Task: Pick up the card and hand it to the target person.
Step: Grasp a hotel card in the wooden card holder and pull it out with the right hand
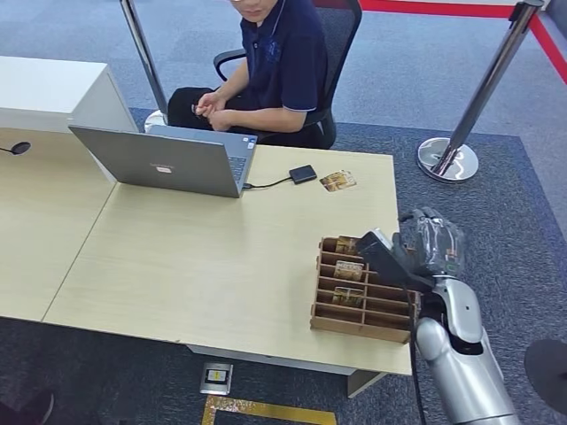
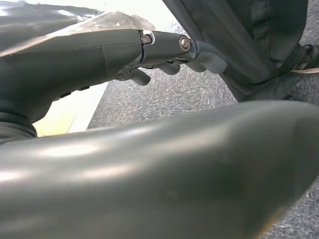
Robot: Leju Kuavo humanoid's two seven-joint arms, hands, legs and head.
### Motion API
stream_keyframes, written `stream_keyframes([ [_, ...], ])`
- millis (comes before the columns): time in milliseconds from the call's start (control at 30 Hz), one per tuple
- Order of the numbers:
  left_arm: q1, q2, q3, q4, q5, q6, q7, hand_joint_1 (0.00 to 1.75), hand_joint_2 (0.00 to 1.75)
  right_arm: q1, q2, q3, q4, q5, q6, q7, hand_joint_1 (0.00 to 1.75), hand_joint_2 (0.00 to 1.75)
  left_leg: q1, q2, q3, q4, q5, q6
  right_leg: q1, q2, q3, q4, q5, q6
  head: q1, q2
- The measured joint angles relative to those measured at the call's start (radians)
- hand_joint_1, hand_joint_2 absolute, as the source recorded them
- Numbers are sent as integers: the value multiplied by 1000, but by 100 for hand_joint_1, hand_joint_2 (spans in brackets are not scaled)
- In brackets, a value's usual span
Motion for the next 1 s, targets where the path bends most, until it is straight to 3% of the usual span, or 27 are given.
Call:
stream_keyframes([
  [267,0,2,0,1,-1,0,-1,0,0,21,-19,11,-57,-10,18,0,82,175,0,0,0,0,0,0,0,0,0,0,0,0,0,0],
  [467,0,2,0,1,0,0,-2,0,0,22,-17,23,-49,-16,24,2,67,175,0,0,0,0,0,0,0,0,0,0,0,0,0,0],
  [1000,0,3,0,1,0,0,-4,0,0,24,-10,33,-30,-17,24,16,75,175,0,0,0,0,0,0,0,0,0,0,0,0,0,0],
])
